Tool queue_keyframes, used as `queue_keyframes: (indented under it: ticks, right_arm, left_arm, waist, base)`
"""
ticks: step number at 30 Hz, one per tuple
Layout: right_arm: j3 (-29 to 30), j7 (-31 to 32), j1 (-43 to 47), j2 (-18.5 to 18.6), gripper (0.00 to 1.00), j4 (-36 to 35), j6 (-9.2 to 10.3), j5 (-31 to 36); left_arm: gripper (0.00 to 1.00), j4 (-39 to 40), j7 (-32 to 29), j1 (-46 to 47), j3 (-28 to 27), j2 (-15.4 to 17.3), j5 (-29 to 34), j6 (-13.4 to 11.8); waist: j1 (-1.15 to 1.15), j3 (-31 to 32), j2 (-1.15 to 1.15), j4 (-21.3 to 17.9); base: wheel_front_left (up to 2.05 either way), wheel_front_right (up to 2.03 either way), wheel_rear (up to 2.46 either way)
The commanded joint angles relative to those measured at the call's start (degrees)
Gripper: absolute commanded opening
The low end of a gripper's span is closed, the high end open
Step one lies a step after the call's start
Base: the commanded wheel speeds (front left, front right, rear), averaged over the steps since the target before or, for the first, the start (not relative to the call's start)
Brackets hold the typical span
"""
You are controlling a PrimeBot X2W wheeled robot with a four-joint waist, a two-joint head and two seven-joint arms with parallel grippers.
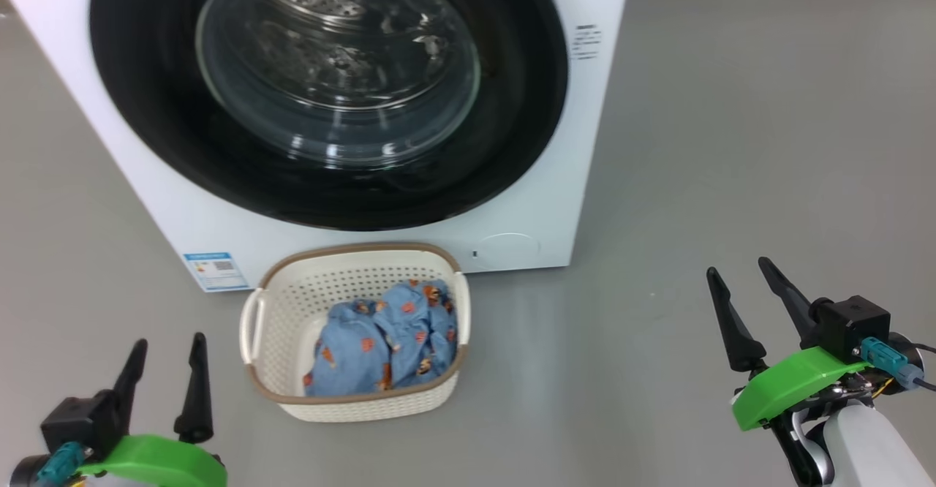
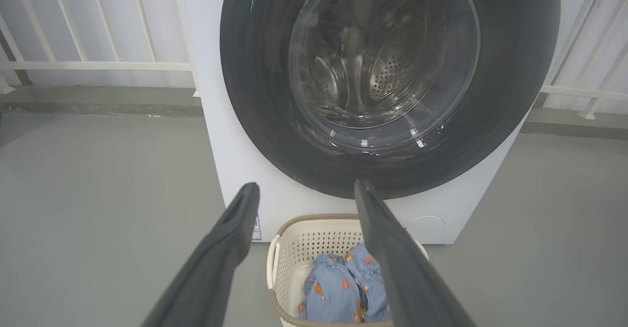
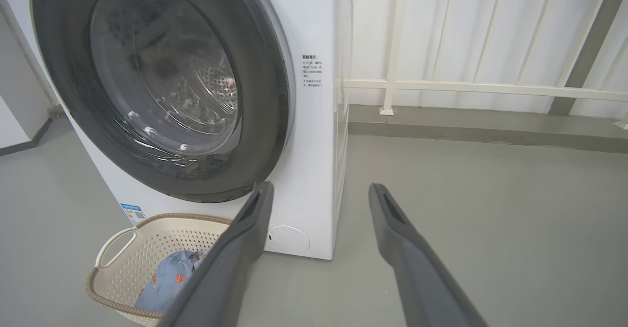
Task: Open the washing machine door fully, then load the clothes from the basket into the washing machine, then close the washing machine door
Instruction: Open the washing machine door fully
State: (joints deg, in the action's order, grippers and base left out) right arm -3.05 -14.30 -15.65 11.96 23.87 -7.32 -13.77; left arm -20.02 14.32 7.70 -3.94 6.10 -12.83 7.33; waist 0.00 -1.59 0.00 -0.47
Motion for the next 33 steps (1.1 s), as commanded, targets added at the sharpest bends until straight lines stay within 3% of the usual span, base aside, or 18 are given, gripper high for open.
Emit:
queue_keyframes:
  ticks: [1, 11, 33]
  right_arm:
    - [-0.9, -0.7, -1.6, 0.4, 1.0, -1.6, -0.17, -0.1]
    - [-0.8, -0.7, -1.2, 0.2, 1.0, -2.1, -0.17, -0.1]
    - [-0.7, -0.7, -0.4, 0.4, 1.0, -2.7, -0.17, -0.6]
  left_arm:
    - [1.0, 1.7, 0.7, 2.7, -2.2, 1.2, -0.2, 0.1]
    - [1.0, 2.6, 0.7, 2.3, -2.0, 0.8, 0.9, 0.1]
    - [1.0, 5.9, 0.7, 0.0, -1.3, 0.6, 1.9, 0.1]
  waist:
    - [0.0, 0.0, 0.0, 0.0]
    - [0.0, -0.1, 0.0, 0.1]
    - [0.0, 0.7, 0.0, 0.3]
  base:
    - [1.01, 1.01, -2.02]
    - [0.58, 0.58, -1.15]
    - [0.01, 0.01, -0.02]
